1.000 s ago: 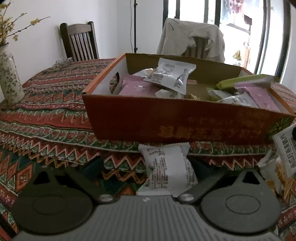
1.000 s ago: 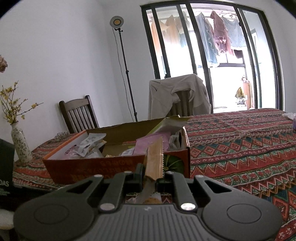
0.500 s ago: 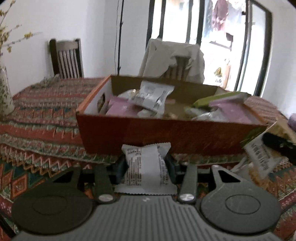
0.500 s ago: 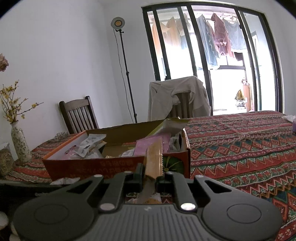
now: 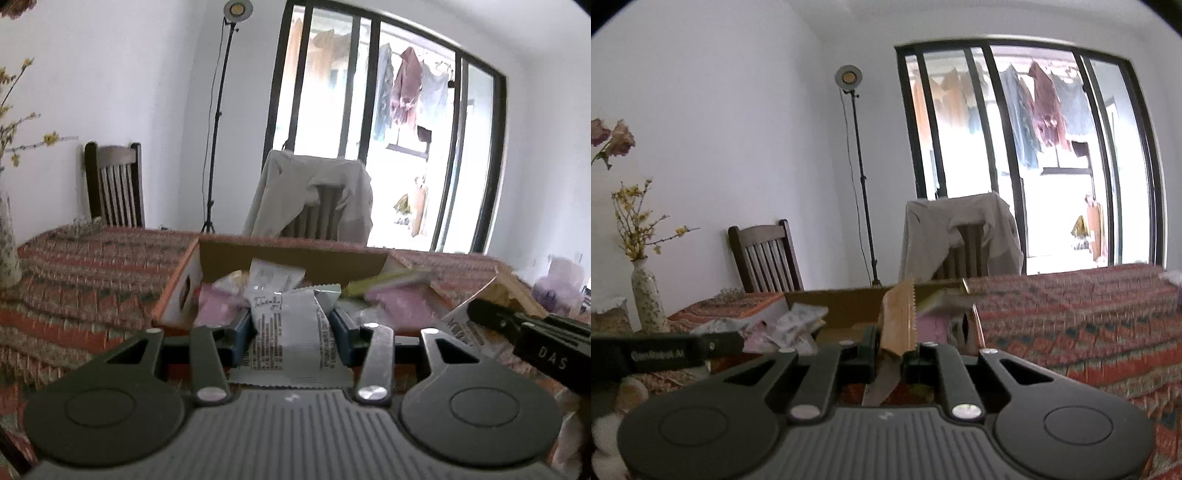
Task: Organize snacks
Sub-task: 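Carry both packets over the cardboard box and open both grippers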
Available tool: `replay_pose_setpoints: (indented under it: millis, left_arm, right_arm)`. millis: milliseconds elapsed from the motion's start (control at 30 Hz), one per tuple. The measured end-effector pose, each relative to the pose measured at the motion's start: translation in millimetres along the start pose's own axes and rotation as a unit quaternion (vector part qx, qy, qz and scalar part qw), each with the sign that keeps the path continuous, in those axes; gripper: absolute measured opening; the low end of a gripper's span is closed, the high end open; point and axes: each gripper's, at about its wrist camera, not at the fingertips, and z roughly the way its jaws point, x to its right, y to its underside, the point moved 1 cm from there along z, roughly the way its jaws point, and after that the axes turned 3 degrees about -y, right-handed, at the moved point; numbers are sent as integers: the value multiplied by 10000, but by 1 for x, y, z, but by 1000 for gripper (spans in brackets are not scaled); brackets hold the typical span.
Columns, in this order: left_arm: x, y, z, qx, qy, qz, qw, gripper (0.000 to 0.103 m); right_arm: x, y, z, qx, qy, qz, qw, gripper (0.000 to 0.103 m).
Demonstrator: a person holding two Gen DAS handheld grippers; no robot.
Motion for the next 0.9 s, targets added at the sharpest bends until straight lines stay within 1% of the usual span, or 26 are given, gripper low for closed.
replay_pose_setpoints:
  millis: [100,200,267,367,467,567,633,700,767,900]
  left_arm:
    - [-2,-20,-1,123,-5,24,9999,46]
    - [-5,-40,4,173,36,-101,9998,46]
    - [-6,-51,10,267,-49,-144,9995,46]
    - [-8,-64,22,343,-73,-292,9990,46]
    - [-7,-72,40,440,-248,-333,9982,46]
    - [-6,-71,61,504,-485,-279,9972,46]
    - [-7,-65,74,500,-614,-267,9965,46]
    - [-10,-52,82,541,-759,-292,9952,46]
    - [-13,-46,90,407,-739,-202,9962,46]
    - [-24,-43,102,261,-689,-368,9966,46]
  right_arm:
    - [-4,-20,2,187,-57,-61,9998,12]
    - [-8,-38,9,338,-10,-177,9993,12]
    - [-7,-48,18,383,18,-161,9991,12]
    - [-6,-58,36,427,73,-107,9990,12]
    - [-5,-63,57,389,111,-5,9992,12]
    - [-4,-60,78,342,190,38,9992,12]
    - [-2,-54,88,358,248,68,9990,12]
    - [2,-45,91,475,319,134,9983,12]
    - [8,-38,95,504,302,167,9981,12]
    - [14,-29,108,250,266,186,9992,12]
